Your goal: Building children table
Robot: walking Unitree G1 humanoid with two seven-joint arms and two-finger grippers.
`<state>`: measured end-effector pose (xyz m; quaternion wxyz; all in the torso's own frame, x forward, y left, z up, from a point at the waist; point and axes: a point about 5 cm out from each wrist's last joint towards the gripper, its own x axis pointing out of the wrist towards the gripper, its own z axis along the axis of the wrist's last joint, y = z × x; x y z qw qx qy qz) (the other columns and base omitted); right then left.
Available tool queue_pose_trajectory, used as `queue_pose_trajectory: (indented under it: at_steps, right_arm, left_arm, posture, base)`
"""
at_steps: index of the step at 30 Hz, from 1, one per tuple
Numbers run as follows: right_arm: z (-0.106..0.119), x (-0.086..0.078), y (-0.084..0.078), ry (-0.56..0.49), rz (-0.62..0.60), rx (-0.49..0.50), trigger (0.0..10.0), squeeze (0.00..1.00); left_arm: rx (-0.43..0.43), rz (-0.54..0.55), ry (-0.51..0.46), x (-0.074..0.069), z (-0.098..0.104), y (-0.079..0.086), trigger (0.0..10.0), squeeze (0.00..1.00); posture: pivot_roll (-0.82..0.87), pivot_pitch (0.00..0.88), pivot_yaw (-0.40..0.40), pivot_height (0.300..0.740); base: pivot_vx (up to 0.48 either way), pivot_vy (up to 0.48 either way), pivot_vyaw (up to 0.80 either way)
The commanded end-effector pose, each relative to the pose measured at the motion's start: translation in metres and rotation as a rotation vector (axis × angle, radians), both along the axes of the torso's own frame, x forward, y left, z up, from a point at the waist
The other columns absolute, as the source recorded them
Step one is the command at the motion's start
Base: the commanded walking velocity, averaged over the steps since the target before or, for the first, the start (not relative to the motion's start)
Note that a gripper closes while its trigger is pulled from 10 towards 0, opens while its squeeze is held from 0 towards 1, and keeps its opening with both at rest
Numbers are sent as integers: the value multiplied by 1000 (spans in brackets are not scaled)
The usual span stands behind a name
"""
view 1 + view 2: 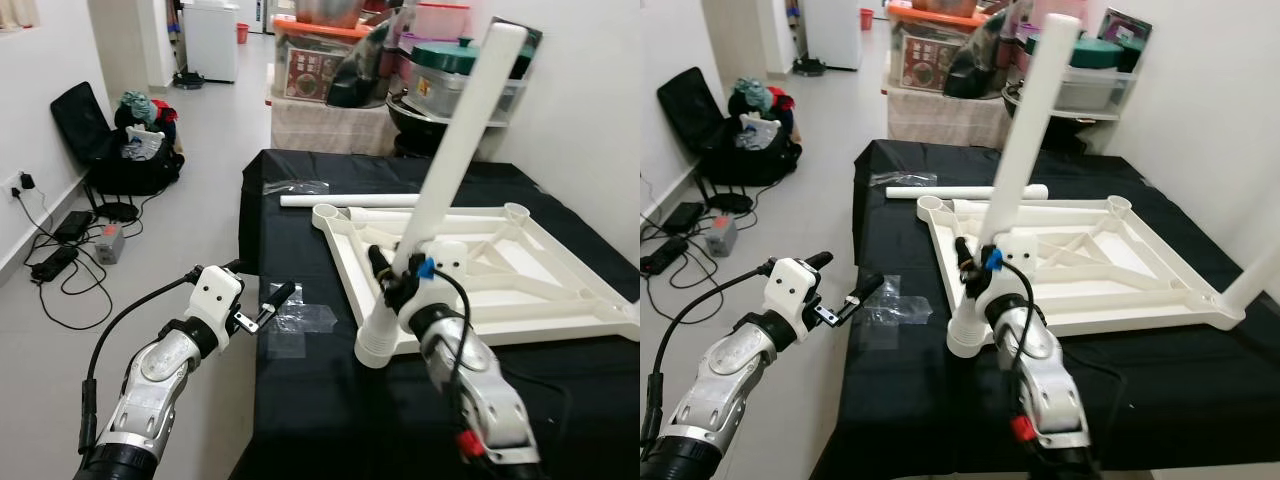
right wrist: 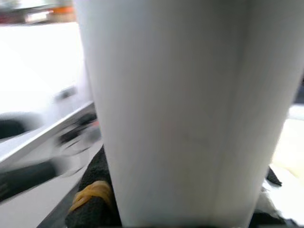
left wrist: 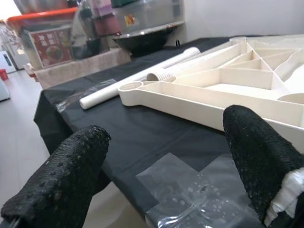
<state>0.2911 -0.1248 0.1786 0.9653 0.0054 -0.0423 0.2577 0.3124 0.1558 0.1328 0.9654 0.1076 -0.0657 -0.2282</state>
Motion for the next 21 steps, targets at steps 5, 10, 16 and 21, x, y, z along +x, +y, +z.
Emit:
queue_pose_trajectory:
  at_steps: [5, 10, 16, 21]
  right_arm:
    - [-18, -24, 20, 137, 426, 32, 10000, 0]
    - [-13, -25, 18, 132, 498, 78, 10000, 0]
    - [-12, -21, 20, 125, 547, 109, 10000, 0]
    - [-14, -21, 20, 127, 558, 109, 10000, 0]
  left_arm:
    - [-5, -18, 1, 4, 1, -6, 10000, 0]
    - [-9, -10, 3, 0, 0, -4, 10000, 0]
    - [-7, 4, 11, -3, -3, 0, 10000, 0]
    - [-8, 4, 10, -2, -2, 0, 10000, 0]
  posture:
    - [48, 0, -100, 740]
    - [59, 0, -109, 740]
    - [66, 0, -116, 740]
    - [67, 0, -115, 740]
  base:
    - [0, 0, 0]
    - [0, 0, 0]
    - [0, 0, 0]
    - [0, 0, 0]
